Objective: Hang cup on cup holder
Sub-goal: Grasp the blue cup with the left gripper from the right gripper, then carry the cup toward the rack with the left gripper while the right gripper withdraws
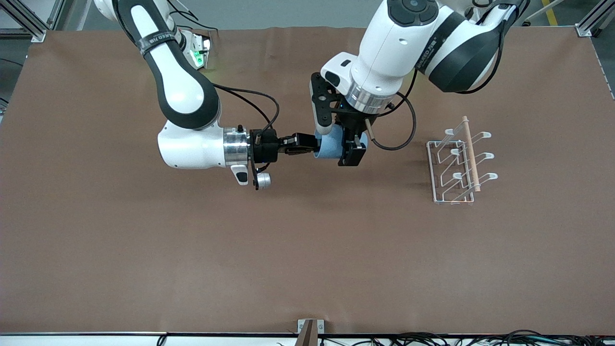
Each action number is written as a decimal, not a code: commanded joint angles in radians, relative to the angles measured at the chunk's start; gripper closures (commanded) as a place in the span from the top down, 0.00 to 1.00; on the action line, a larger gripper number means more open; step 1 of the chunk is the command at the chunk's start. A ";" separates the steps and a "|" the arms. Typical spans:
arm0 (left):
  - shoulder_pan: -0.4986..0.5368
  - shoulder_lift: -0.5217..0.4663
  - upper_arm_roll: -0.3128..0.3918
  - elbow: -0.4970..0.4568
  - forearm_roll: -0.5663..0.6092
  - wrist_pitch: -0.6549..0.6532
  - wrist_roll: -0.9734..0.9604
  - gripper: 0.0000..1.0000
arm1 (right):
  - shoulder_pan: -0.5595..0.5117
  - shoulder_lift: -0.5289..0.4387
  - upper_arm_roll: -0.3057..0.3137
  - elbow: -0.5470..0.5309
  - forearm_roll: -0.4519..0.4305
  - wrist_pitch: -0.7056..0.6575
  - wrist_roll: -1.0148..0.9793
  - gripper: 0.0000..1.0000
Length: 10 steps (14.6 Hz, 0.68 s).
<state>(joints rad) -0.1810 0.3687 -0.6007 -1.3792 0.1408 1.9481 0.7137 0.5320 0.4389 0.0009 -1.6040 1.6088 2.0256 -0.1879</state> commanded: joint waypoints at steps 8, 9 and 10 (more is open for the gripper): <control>0.037 -0.002 0.001 0.015 0.094 -0.127 0.020 0.47 | -0.004 -0.014 -0.015 0.001 -0.010 -0.004 -0.002 1.00; 0.037 -0.013 0.001 0.014 0.133 -0.153 0.020 0.47 | -0.012 -0.019 -0.022 -0.010 -0.065 -0.002 -0.002 1.00; 0.035 -0.019 0.001 0.014 0.172 -0.182 0.021 0.47 | -0.024 -0.028 -0.039 -0.028 -0.132 -0.004 -0.002 1.00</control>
<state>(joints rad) -0.1441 0.3695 -0.5956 -1.3748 0.2463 1.8247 0.7217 0.5296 0.4384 -0.0182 -1.5942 1.5586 2.0278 -0.1872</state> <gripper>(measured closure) 0.229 0.374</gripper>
